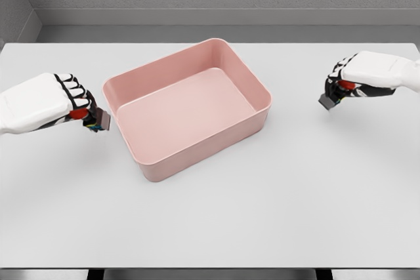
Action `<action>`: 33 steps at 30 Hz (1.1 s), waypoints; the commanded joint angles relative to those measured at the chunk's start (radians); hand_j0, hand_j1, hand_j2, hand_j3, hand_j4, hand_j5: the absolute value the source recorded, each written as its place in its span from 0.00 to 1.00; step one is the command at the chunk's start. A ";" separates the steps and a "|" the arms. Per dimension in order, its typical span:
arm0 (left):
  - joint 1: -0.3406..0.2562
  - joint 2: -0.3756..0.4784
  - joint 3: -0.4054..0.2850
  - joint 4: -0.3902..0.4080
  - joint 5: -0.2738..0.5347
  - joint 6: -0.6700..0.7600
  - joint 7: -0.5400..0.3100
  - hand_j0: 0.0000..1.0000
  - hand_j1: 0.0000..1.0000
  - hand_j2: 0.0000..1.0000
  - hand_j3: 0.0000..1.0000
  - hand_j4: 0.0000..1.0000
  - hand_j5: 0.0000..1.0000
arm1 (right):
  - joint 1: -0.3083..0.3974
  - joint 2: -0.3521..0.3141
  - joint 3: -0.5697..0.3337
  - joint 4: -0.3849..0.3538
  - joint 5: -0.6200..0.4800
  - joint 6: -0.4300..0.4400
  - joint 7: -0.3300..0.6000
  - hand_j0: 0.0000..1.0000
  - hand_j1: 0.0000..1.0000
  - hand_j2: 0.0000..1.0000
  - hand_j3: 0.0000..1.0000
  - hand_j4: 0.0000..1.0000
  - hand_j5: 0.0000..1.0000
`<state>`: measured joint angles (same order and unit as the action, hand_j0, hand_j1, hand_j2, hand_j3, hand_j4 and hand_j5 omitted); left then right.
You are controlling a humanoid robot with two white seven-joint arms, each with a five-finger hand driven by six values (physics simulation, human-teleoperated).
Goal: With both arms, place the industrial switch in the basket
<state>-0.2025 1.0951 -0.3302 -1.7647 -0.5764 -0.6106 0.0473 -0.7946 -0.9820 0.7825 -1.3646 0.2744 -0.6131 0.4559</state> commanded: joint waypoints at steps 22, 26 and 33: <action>-0.077 -0.126 -0.016 0.001 0.007 0.000 -0.026 0.44 0.44 0.44 0.44 0.44 0.44 | -0.069 0.066 0.000 -0.019 -0.043 0.002 0.000 0.48 0.48 0.48 0.48 0.48 0.48; -0.083 -0.161 -0.018 0.001 0.006 0.000 -0.044 0.44 0.44 0.44 0.44 0.44 0.44 | -0.080 0.082 0.001 -0.019 -0.043 0.002 0.000 0.48 0.48 0.48 0.48 0.48 0.48; -0.118 -0.218 -0.061 0.004 -0.003 0.000 -0.078 0.45 0.45 0.45 0.45 0.45 0.45 | -0.104 0.131 0.003 -0.021 -0.043 0.002 0.000 0.48 0.48 0.48 0.48 0.48 0.48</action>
<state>-0.3221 0.8966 -0.3819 -1.7618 -0.5836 -0.6109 -0.0189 -0.9035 -0.8638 0.7857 -1.3841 0.2378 -0.6133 0.4563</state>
